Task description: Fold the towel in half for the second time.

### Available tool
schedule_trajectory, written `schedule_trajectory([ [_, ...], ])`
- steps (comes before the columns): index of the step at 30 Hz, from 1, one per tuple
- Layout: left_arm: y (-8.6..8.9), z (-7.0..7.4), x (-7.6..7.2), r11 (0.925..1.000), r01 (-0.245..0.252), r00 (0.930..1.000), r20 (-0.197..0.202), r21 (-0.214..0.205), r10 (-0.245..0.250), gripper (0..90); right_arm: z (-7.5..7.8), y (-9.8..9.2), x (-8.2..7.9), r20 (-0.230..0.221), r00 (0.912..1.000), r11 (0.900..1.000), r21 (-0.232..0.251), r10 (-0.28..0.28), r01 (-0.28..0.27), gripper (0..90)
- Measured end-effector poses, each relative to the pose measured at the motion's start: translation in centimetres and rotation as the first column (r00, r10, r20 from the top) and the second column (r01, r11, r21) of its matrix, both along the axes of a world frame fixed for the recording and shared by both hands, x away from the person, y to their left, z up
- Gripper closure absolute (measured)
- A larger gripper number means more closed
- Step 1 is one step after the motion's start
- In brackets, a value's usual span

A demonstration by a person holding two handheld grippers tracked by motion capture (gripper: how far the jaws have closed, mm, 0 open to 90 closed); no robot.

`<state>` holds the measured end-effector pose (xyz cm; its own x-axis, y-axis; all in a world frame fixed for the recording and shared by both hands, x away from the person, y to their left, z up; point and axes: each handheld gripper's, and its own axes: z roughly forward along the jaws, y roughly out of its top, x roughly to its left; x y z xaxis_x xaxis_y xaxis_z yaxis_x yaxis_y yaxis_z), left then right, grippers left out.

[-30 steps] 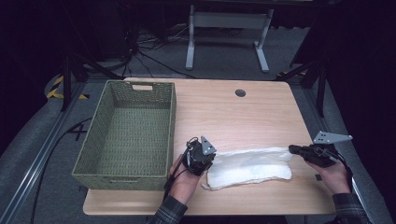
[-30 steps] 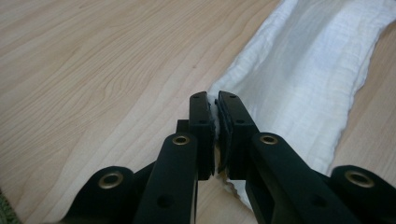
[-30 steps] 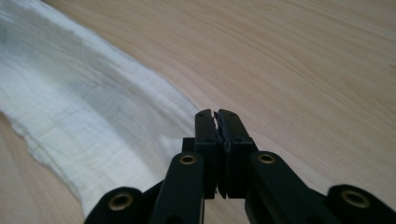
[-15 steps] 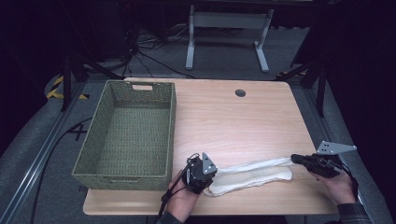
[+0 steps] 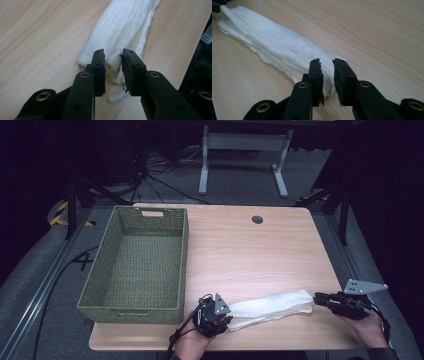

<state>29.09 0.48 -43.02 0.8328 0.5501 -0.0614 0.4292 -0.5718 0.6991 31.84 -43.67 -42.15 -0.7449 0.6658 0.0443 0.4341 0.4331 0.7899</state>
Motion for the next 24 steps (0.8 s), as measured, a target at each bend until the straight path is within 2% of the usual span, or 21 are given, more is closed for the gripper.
schedule_trajectory([
  [4,-0.1,0.8,0.6,0.9997,0.001,1.0000,0.002,-0.025,-0.001,73.9,0.5,0.3,0.3,0.018,0.9998,0.9999,0.014,-0.002,0.002,79.9],
  [6,-0.4,0.7,1.0,0.9995,-0.005,0.9998,-0.019,-0.030,0.005,77.8,0.1,0.7,0.7,-0.008,0.9999,1.0000,-0.004,0.007,-0.007,83.9],
  [7,-0.6,0.6,1.3,0.9996,0.005,0.9998,-0.017,-0.028,-0.006,80.1,-0.2,0.9,0.9,-0.022,0.9997,0.9998,-0.010,0.015,-0.015,85.8],
  [11,-1.4,-0.9,1.9,0.9991,0.042,0.9954,-0.086,-0.003,-0.042,83.5,-1.2,1.5,1.1,-0.085,0.9952,0.9979,-0.039,0.049,-0.052,88.8],
  [13,-1.5,-1.7,1.9,0.9984,0.057,0.9909,-0.123,0.010,-0.055,85.2,-1.6,1.6,1.1,-0.115,0.9915,0.9960,-0.059,0.061,-0.068,89.1],
  [15,-1.4,-2.2,2.0,0.9962,0.077,0.9865,-0.148,0.040,-0.070,86.0,-2.0,1.6,1.2,-0.137,0.9884,0.9944,-0.074,0.065,-0.076,89.3],
  [16,-1.3,-2.3,1.9,0.9962,0.079,0.9849,-0.157,0.037,-0.072,86.5,-2.2,1.6,1.2,-0.147,0.9872,0.9930,-0.091,0.062,-0.076,89.4],
  [19,-1.1,-2.3,1.9,0.9937,0.095,0.9871,-0.135,0.060,-0.086,89.4,-2.5,1.5,1.5,-0.157,0.9855,0.9907,-0.110,0.063,-0.081,89.8],
  [20,-1.1,-2.3,1.8,0.9944,0.085,0.9861,-0.148,0.062,-0.075,89.4,-2.5,1.6,1.6,-0.150,0.9870,0.9892,-0.124,0.059,-0.078,89.8],
  [22,-1.3,-2.2,1.9,0.9933,0.090,0.9874,-0.137,0.073,-0.079,89.2,-2.4,1.8,1.7,-0.138,0.9890,0.9859,-0.150,0.053,-0.074,89.8],
  [24,-1.5,-1.8,1.8,0.9947,0.081,0.9891,-0.129,0.064,-0.072,86.7,-2.2,2.0,1.6,-0.124,0.9913,0.9865,-0.151,0.045,-0.063,89.6],
])
